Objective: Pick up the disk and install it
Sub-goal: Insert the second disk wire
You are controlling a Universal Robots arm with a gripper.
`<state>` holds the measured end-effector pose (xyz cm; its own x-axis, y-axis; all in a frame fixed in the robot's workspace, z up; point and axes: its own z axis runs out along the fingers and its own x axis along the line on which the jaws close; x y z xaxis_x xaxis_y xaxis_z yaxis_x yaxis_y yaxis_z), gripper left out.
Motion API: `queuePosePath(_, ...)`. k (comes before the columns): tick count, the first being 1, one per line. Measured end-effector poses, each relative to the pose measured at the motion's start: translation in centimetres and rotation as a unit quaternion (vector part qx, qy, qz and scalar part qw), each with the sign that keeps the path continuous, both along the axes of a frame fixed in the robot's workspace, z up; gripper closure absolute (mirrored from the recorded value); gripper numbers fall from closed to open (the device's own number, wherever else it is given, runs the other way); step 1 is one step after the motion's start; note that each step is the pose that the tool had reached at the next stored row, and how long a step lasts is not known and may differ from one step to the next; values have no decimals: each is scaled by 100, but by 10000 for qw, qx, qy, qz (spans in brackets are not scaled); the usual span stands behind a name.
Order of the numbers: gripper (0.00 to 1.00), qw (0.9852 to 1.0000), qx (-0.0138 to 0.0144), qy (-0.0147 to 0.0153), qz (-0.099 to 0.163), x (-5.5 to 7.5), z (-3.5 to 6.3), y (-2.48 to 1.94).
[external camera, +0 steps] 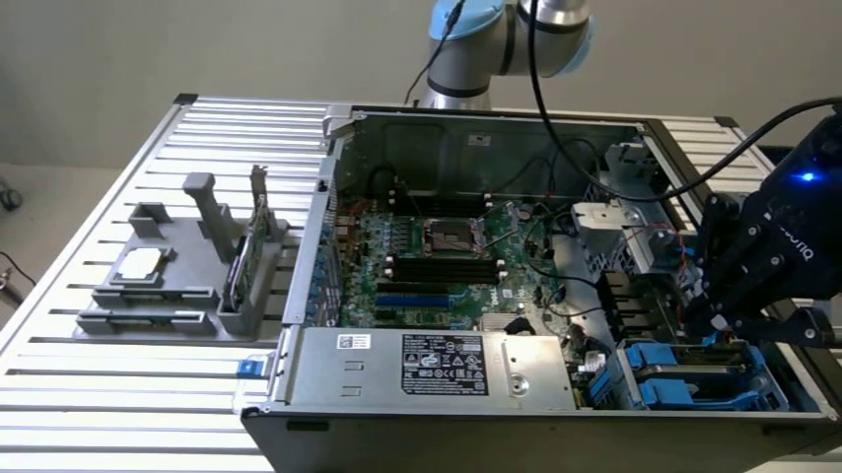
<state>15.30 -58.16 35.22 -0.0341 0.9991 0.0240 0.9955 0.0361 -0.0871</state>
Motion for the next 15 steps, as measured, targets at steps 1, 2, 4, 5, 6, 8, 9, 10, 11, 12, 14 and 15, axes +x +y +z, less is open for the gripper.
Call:
queuePosePath(1, 84, 10000, 9, 0, 0, 0, -3, -23)
queuePosePath(2, 84, 10000, 20, 0, 0, 0, -7, -43)
queuePosePath(4, 84, 10000, 38, 0, 0, 0, -16, -74)
queuePosePath(5, 84, 10000, 45, 0, 0, 0, -21, -80)
queuePosePath(6, 84, 10000, 50, 0, 0, 0, -27, -84)
queuePosePath(8, 84, 10000, 59, 0, 0, 0, -40, -89)
queuePosePath(9, 84, 10000, 63, -1, 1, 1, -47, -92)
queuePosePath(10, 84, 10000, 68, -3, 1, 1, -55, -94)
queuePosePath(11, 84, 10000, 75, -6, 2, 1, -63, -96)
queuePosePath(12, 84, 10000, 83, -11, 2, 0, -70, -98)
queuePosePath(14, 84, 9999, 107, -29, 4, 0, -86, -101)
queuePosePath(15, 84, 9999, 118, -39, 5, 0, -91, -103)
